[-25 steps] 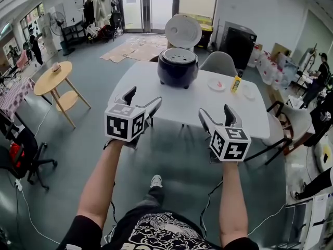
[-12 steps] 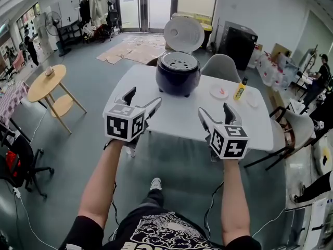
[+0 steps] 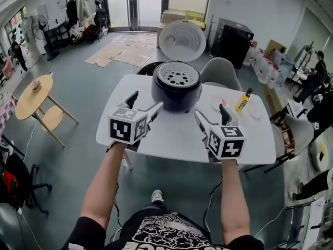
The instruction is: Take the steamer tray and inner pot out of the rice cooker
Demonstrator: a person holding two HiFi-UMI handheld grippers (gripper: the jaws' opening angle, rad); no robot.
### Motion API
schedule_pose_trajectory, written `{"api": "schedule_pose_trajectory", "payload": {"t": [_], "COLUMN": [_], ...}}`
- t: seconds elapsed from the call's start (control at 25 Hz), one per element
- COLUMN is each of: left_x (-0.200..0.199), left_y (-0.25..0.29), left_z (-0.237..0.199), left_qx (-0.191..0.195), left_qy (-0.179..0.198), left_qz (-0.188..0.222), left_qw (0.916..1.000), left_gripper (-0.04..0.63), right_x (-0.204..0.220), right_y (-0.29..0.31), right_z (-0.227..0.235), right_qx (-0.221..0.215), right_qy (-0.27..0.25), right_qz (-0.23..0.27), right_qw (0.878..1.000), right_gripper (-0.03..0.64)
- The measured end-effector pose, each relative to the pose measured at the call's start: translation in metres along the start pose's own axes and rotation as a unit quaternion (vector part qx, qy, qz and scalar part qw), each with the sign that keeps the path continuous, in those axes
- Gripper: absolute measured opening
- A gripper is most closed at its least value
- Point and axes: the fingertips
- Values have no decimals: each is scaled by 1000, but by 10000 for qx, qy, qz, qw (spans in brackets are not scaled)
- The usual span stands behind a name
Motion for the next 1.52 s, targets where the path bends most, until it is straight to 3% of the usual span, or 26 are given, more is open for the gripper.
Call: {"api": "schedule_pose_trajectory", "payload": {"t": [0.64,1.0,1.2,1.52], "left_x": [6,5,4,6], "left_y": [3,-1,-4,-11], "left_z": [27,22,12,5], "left_qx": [373,255,117,-33], "left_qy": [73,89,87,108], "left_qz": [-153,-177,-165,-205], "left_qw": [9992,9995,9998,9997], "left_gripper": [399,399,399,399], "right_x": [10,9,4,3], "right_y": [-16,-8,6,33], "right_z": [2,-2,-15,-35], "right_qx": [133,-178,-672,-1589], "right_qy": [61,-174,-698,-1330], "right_qz": [-126,-332,-708,-1523], "right_qw": [9998,9991,9928,9664], "right_gripper": [388,385,383,385]}}
Point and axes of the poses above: the fingertips, and each gripper's own axes: y forward along the fingers, z to its right, x out of its underside, and after that the axes turned 14 degrees about -x, right-handed
